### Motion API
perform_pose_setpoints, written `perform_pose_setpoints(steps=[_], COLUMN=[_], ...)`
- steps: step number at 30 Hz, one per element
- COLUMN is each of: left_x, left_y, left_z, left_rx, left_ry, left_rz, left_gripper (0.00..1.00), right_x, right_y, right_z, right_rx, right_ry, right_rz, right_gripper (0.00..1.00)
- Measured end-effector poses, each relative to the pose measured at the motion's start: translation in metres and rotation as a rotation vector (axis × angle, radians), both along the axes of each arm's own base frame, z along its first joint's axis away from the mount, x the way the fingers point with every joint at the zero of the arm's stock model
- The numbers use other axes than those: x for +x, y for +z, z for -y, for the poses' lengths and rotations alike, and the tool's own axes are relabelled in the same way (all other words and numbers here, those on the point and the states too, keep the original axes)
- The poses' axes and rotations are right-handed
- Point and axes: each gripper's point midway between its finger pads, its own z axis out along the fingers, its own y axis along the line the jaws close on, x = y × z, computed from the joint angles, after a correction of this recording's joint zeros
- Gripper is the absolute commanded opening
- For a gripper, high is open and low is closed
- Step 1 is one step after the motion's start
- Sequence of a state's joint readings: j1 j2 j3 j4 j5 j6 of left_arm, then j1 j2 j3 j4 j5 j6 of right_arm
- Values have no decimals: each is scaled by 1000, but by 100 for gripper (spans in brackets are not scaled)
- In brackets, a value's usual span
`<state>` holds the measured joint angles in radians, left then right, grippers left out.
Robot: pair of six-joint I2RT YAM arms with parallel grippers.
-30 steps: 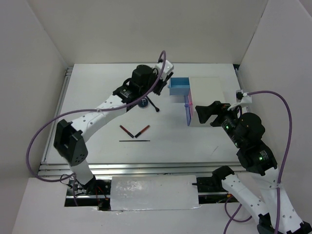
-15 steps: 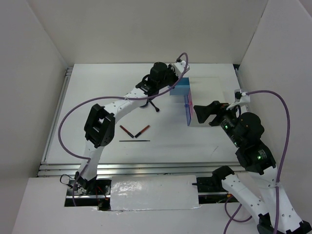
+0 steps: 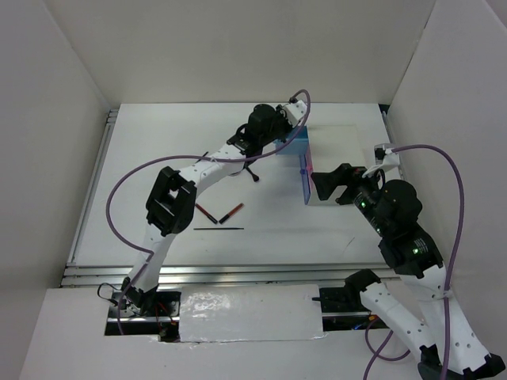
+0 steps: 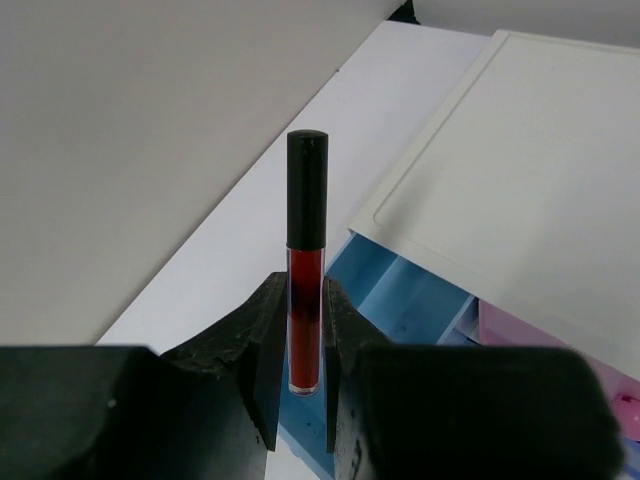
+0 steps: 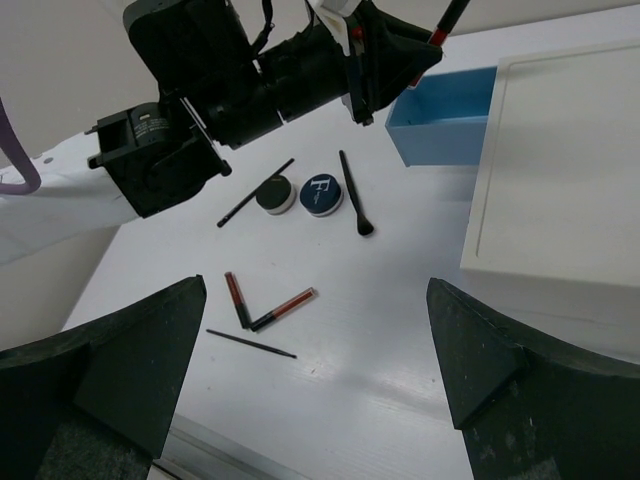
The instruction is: Organize the makeup
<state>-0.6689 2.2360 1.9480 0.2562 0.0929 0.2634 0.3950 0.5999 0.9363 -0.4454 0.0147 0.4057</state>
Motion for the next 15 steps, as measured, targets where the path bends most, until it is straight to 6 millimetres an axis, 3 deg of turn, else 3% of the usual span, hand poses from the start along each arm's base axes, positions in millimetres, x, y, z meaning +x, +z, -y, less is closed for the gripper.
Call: perform_pose_setpoints(steps=[1,3,7,12,14,15], left_x=[1,2,3,0,-1,-2], left_y=[-3,-9,-14,-40,-45,-44], left_z=[0,-1,-2,-6,-8,-10], left_rx=[3,10,6,27,33,30], left_ry=[3,9,18,26,29,39], left_rz=[-4,-11,-1,-29,-38,-40], left_gripper=[26,43,64,86,90,99], right_x=[1,2,3,4,5,5], right_y=[-1,-2,-3,-4,-4,-4], right_z=[-1,-1,-1,-2,-2,-2], right_rx=[-1,-3,-3,-7,-6,-6], right_ry=[1,0,1,0,0,-1], right_rz=[-4,-7,-5,-8,-7,-7], right_gripper=[100,100,100,100,100,100])
